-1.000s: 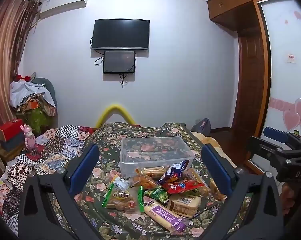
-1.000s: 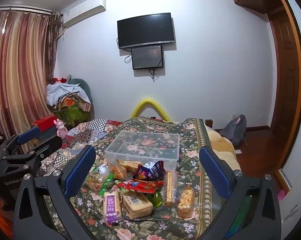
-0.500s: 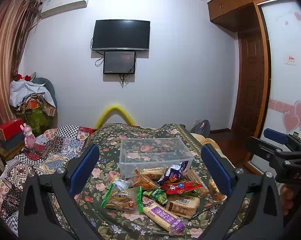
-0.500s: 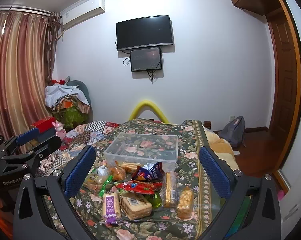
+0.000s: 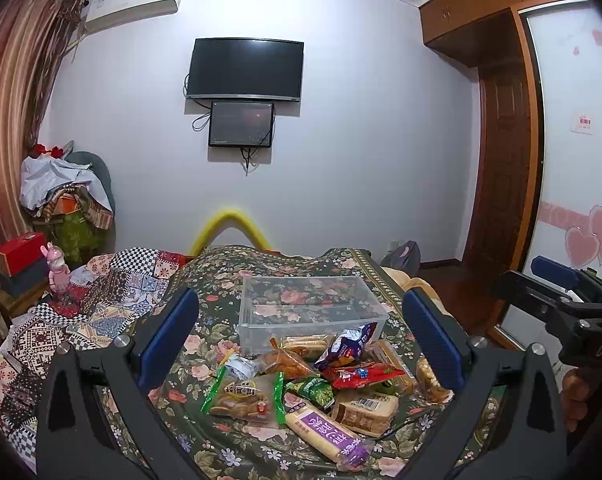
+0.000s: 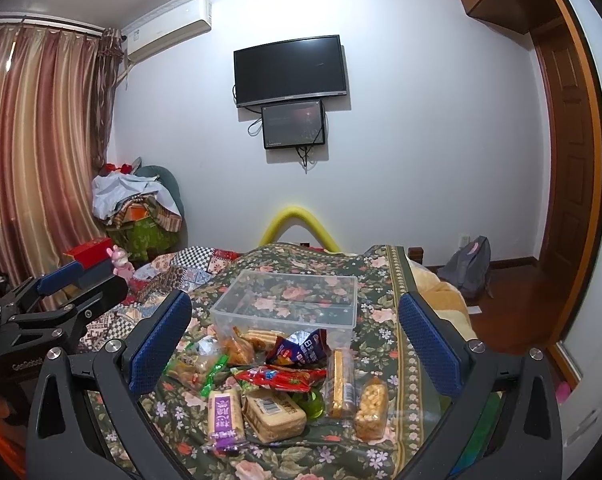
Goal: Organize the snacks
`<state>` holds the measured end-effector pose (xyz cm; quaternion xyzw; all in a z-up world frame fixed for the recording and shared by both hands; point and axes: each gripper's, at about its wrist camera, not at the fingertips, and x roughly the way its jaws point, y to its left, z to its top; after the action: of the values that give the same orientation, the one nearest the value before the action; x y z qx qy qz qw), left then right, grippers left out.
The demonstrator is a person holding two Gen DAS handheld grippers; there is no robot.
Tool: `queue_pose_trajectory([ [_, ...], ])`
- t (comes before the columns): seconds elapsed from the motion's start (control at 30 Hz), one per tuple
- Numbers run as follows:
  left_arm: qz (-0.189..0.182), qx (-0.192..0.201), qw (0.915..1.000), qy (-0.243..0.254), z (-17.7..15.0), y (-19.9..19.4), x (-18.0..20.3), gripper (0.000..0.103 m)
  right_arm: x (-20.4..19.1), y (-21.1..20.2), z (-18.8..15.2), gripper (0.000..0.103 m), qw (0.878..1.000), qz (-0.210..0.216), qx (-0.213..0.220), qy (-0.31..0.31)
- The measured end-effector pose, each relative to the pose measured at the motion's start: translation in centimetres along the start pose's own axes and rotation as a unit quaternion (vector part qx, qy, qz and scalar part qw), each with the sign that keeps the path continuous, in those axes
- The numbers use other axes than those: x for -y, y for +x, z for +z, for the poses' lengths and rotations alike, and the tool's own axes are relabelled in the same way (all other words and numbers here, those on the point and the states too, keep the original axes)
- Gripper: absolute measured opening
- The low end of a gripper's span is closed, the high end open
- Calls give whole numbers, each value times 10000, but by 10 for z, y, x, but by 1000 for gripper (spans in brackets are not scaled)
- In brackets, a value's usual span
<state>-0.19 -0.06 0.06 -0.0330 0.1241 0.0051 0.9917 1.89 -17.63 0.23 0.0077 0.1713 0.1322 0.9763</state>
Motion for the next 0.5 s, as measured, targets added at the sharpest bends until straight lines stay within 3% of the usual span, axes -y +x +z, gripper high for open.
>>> queue_pose_trajectory([
  [0.5,-8,6,10000,-26,0,1,-1,103,-2,-1,0,103,10000,13,34,7],
])
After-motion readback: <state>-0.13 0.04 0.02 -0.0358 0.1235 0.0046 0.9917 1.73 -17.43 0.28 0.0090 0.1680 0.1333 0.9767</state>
